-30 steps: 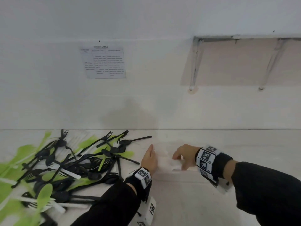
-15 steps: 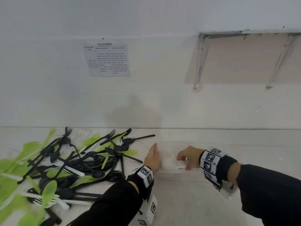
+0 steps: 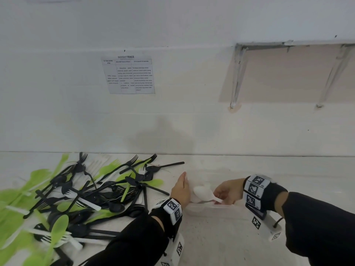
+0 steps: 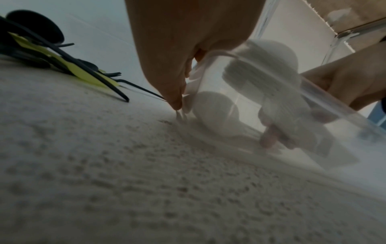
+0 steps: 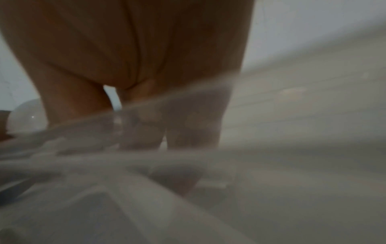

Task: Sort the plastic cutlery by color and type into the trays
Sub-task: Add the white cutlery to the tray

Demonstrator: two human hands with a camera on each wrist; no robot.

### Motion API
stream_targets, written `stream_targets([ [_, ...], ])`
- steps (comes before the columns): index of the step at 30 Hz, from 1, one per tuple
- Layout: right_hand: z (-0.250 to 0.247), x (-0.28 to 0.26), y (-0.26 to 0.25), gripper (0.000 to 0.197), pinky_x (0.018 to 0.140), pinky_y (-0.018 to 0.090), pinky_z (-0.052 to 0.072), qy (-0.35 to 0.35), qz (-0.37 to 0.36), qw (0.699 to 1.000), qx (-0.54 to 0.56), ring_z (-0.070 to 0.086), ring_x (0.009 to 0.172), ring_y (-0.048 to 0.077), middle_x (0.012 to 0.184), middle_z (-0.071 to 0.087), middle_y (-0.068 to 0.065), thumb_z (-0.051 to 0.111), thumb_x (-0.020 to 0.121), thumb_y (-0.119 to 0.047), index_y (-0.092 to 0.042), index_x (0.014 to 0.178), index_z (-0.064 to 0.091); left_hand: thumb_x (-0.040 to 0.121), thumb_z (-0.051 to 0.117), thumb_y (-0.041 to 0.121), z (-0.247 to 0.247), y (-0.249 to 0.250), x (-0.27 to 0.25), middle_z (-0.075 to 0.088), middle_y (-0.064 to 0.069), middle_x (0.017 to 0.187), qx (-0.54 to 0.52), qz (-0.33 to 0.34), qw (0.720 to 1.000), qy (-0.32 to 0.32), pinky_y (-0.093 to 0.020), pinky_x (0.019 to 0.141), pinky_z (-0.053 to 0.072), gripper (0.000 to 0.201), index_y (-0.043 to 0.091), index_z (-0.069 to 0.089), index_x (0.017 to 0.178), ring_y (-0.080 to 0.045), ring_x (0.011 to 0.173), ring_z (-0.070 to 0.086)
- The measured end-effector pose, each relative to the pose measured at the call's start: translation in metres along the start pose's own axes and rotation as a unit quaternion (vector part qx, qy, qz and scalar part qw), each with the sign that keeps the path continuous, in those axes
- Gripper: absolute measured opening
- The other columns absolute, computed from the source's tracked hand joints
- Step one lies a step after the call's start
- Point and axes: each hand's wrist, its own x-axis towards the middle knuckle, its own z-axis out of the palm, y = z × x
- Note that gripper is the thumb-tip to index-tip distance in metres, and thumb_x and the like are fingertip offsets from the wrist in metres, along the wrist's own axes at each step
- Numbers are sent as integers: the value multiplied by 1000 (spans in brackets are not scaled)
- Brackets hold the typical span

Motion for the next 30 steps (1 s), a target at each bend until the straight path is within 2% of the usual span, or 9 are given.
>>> stream_targets([
  [3,-2,1,6,42,63,7,43,6,-9,998,63,53,83,-5,109,57,-8,51,91,-1,-7,133,45,103,25,28,-1,1,-2,28,1,153,0,-1,1000,-9,-19,111,16,46,16,25,148,-15,141,26],
  [7,1,2,10,37,61,6,43,25,-10,993,114,52,96,8,113,55,-4,50,92,0,-8,128,47,100,37,21,-3,4,-3,22,-1,155,-14,-10,999,-41,-21,112,17,53,14,18,149,-15,142,23],
  [10,5,5,11,25,63,9,41,31,-20,993,111,50,99,11,116,55,-2,52,91,-1,-19,109,50,84,61,4,-7,3,-4,13,-4,157,-6,-19,993,-112,-28,115,23,89,12,3,151,-17,144,18],
  [12,5,7,12,23,63,9,41,41,-21,994,104,50,97,11,116,57,1,54,90,-1,-21,102,51,77,66,-1,-10,6,-3,11,-4,157,28,-27,990,-139,-31,115,25,101,15,-2,150,-19,144,18],
  [14,6,7,10,22,67,11,41,55,-14,996,74,51,96,11,123,60,3,57,88,-5,-21,104,54,77,65,-2,-11,9,-2,16,-2,156,51,-37,989,-131,-29,113,28,99,18,1,150,-20,142,23],
  [16,5,5,7,34,82,17,41,88,-6,996,-14,52,100,11,129,57,1,59,87,-12,-18,120,53,79,63,1,-10,13,-3,24,-1,155,67,-42,991,-112,-25,111,29,93,20,5,150,-20,140,29],
  [19,5,-1,3,46,96,22,37,106,4,983,-152,51,118,17,134,52,1,56,90,-16,-15,134,45,80,67,9,-8,13,-5,30,-1,152,70,-36,993,-87,-24,109,29,90,20,11,149,-19,137,34],
  [25,11,0,-3,42,99,22,36,101,-13,969,-223,50,122,22,135,53,6,52,91,-11,-12,134,50,82,53,-2,-10,12,-7,22,-2,155,22,-46,994,-93,-27,110,32,82,20,12,150,-20,141,28],
  [30,8,8,-14,39,98,24,37,87,-15,960,-266,52,121,27,130,57,11,58,90,-9,-9,129,55,100,29,9,-4,9,-14,17,-6,157,-3,-33,998,-48,-25,109,24,55,15,7,151,-22,141,26],
])
